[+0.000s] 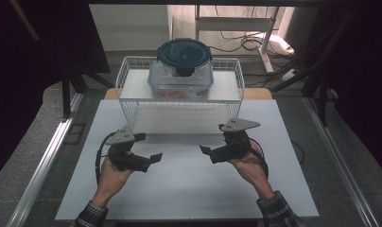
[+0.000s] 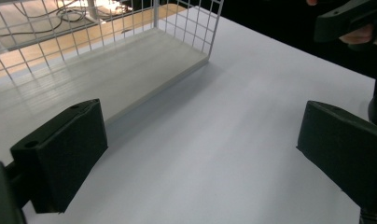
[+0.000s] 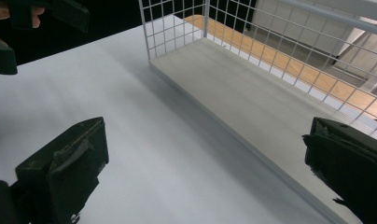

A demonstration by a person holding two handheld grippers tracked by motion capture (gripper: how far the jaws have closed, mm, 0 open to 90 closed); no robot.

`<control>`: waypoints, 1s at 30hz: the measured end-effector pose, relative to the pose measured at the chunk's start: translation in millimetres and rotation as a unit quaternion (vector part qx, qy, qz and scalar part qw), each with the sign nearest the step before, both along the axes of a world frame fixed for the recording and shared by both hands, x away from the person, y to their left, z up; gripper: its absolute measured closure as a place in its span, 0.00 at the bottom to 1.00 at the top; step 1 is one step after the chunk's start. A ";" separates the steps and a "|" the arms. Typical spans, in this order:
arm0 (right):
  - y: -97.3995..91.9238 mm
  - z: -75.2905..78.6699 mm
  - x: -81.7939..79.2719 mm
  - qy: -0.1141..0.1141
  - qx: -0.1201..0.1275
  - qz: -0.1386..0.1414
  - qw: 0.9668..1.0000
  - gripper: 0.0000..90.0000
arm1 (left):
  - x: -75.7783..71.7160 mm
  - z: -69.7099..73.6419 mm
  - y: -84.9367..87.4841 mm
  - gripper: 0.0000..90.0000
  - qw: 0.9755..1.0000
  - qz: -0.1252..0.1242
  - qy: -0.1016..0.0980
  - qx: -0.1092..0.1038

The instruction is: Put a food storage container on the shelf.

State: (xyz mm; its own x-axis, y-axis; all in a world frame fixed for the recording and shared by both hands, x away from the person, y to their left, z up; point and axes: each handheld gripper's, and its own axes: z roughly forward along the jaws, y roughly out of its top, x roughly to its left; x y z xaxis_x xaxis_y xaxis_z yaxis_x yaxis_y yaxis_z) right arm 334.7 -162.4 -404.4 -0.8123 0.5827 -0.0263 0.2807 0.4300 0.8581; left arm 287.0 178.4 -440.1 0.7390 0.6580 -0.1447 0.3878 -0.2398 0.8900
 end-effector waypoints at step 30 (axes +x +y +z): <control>-0.2 -20.2 -15.1 0.020 -0.015 -0.003 1.000 0.00 | -15.2 -28.3 1.9 0.01 1.000 -0.016 0.023 0.010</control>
State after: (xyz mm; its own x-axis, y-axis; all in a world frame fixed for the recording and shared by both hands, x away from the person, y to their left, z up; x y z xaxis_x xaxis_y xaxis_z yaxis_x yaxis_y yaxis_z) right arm 319.6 -162.7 -424.6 -0.8097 0.5867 -0.0110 0.3176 0.4539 0.8325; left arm 271.8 180.3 -468.4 0.7524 0.6372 -0.1669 0.4206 -0.2698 0.8662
